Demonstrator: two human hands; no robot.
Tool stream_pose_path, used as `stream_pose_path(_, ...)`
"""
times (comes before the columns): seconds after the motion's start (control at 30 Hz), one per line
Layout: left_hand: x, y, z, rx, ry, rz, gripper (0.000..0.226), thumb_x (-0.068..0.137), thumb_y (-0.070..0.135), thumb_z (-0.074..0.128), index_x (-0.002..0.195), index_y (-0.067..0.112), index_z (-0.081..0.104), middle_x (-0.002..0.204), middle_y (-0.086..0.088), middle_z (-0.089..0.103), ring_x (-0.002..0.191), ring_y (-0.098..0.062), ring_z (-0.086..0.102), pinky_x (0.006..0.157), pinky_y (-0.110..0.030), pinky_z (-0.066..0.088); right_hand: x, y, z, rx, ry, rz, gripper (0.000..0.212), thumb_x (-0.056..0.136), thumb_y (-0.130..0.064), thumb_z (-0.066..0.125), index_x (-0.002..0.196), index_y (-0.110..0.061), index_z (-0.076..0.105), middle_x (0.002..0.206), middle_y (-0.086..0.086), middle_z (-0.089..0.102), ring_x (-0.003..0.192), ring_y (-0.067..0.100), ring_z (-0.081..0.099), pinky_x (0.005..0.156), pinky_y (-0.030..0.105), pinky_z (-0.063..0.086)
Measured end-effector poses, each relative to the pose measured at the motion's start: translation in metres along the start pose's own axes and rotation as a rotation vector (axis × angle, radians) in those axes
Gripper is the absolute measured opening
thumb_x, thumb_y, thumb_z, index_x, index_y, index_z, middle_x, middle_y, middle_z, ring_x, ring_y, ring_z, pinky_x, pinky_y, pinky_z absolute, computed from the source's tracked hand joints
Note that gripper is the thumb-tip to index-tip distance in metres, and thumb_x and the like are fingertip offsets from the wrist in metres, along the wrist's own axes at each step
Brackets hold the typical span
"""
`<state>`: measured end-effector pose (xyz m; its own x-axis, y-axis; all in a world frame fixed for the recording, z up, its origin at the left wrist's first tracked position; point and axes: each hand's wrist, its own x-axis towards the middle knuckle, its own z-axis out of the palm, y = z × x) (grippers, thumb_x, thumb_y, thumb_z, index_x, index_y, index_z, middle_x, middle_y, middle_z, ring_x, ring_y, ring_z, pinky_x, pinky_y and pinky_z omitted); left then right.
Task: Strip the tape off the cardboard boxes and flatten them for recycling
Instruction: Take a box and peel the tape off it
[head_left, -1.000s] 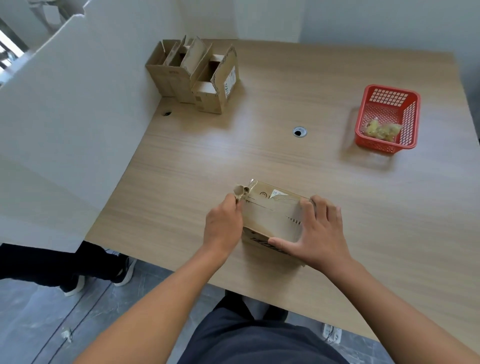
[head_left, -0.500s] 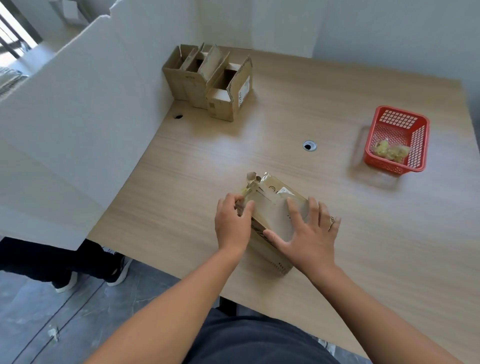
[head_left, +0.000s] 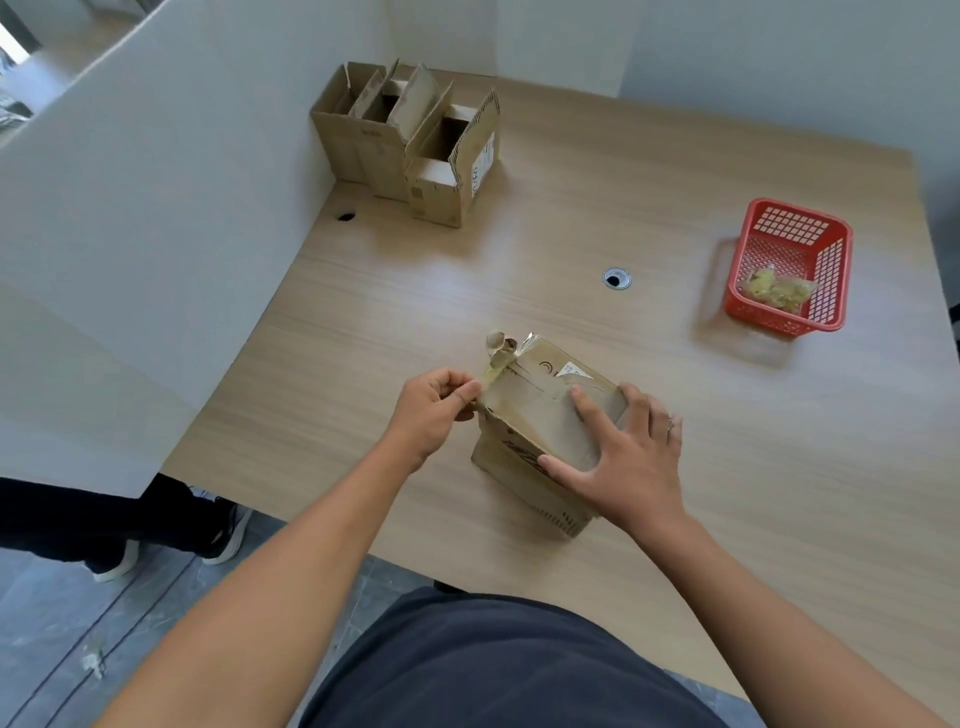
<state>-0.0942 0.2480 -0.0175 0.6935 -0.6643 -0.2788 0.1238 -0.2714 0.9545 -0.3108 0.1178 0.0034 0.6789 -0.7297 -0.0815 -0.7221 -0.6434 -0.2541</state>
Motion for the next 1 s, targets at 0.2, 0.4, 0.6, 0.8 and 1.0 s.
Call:
stream_pose_path(0.2, -0.005, -0.012, 0.015, -0.161, 0.031, 0.088, 0.014, 0.099, 0.024, 0.065, 0.113, 0.027, 0.067, 0.110, 0.005, 0.074, 0.109, -0.014, 0.069, 0.091, -0.025, 0.056, 0.006, -0.015, -0.002, 0.038, -0.028, 0.120, 0.095, 0.070, -0.095, 0.045, 0.153, -0.055, 0.024, 0.156, 0.005, 0.012, 0.146, 0.031, 0.009, 0.123, 0.061, 0.004)
stream_pose_path(0.4, -0.005, -0.030, 0.028, -0.211, 0.159, 0.101, 0.029, 0.085, 0.013, 0.080, 0.102, 0.035, 0.070, 0.105, 0.009, 0.075, 0.106, -0.015, 0.070, 0.088, -0.023, 0.056, 0.008, -0.021, -0.009, 0.048, -0.058, 0.166, 0.095, 0.070, -0.091, 0.052, 0.154, -0.054, 0.028, 0.158, 0.005, 0.016, 0.147, 0.029, 0.010, 0.124, 0.058, 0.007)
stream_pose_path(0.6, 0.005, -0.038, 0.024, -0.113, 0.202, 0.172, 0.028, 0.089, 0.006, 0.075, 0.083, 0.034, 0.073, 0.100, 0.011, 0.077, 0.100, -0.011, 0.073, 0.092, -0.034, 0.058, 0.013, -0.022, -0.016, 0.075, -0.077, 0.171, 0.092, 0.069, -0.086, 0.062, 0.150, -0.053, 0.036, 0.157, 0.006, 0.020, 0.145, 0.030, 0.015, 0.123, 0.056, 0.012)
stream_pose_path(0.8, 0.012, -0.025, -0.006, 0.228, -0.044, 0.387, 0.006, 0.098, 0.012, 0.066, 0.096, 0.018, 0.066, 0.094, 0.019, 0.071, 0.090, -0.002, 0.068, 0.080, -0.022, 0.055, 0.015, -0.013, -0.017, 0.050, -0.120, 0.157, 0.091, 0.067, -0.084, 0.066, 0.148, -0.056, 0.034, 0.158, 0.003, 0.018, 0.148, 0.028, 0.012, 0.123, 0.063, 0.004)
stream_pose_path(1.0, 0.032, 0.005, -0.044, 0.403, -0.479, 0.310, 0.017, 0.105, 0.020, 0.055, 0.095, 0.034, 0.053, 0.091, 0.023, 0.064, 0.082, -0.003, 0.057, 0.076, -0.016, 0.045, 0.023, -0.003, -0.032, 0.086, -0.318, 0.089, 0.095, 0.074, -0.072, 0.072, 0.153, -0.056, 0.023, 0.171, 0.005, -0.006, 0.156, 0.020, -0.018, 0.122, 0.060, -0.013)
